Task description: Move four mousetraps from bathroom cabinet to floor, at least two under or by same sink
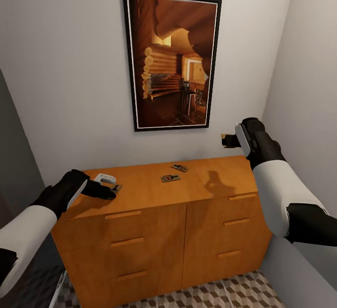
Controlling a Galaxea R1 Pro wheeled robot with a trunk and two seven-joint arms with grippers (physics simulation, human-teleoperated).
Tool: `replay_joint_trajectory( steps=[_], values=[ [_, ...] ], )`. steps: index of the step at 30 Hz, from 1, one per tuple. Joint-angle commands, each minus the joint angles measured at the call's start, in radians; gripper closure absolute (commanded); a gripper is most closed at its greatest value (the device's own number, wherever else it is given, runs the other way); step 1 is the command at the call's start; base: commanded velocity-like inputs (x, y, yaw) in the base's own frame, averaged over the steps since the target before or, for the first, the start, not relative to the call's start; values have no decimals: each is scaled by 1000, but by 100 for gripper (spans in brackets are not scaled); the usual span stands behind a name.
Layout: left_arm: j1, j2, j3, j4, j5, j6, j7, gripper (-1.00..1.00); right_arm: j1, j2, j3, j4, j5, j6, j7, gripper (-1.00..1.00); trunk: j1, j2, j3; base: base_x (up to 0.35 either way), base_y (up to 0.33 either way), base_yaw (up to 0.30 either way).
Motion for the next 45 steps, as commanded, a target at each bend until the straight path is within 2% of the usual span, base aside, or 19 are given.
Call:
replay_joint_trajectory(
  steps=[1,3,5,8,9,13,24,33,35,39,42,45],
  values=[
    [0,2,-4,68,-11,2,-2,100,-1,0,-1,-1,-2,4,-2,100,0,0,-2,0,0,0],
    [0,3,-2,35,-11,8,-4,100,-1,1,-1,-1,-2,4,-2,100,0,0,-2,0,0,0],
    [0,6,-1,-37,-11,22,-8,100,-1,0,-2,-1,-2,4,-2,100,0,0,-2,0,0,0],
    [0,13,1,-174,-10,106,-9,100,-1,0,-2,-1,-2,4,-2,100,0,0,-2,0,0,0],
    [0,18,1,-261,-10,156,-9,100,-1,0,-3,-1,-2,4,-2,100,0,0,-2,0,0,0],
    [0,28,3,-352,-10,182,-11,100,-1,0,-3,-1,-2,4,-2,100,0,0,-2,0,0,0],
    [0,54,3,-384,-13,189,-12,100,-1,1,-2,-1,-2,4,-1,100,0,0,-2,0,0,0],
    [0,51,10,-383,-38,189,-13,100,-1,1,-1,-1,-2,4,0,100,0,0,-2,0,0,0],
    [0,49,28,-383,-38,189,-13,100,-1,1,-1,-1,-2,4,0,100,0,0,-2,0,0,0],
    [0,47,108,-376,-36,189,-13,100,-1,1,-1,-1,-3,4,0,100,0,0,-2,0,0,0],
    [0,48,139,-369,-36,189,-13,100,-1,1,-2,-1,-3,4,0,100,0,0,-2,-16,0,0],
    [0,49,151,-355,-35,189,-13,100,-1,1,-1,-1,-4,4,0,100,0,0,-2,-108,-14,0]
  ],
)
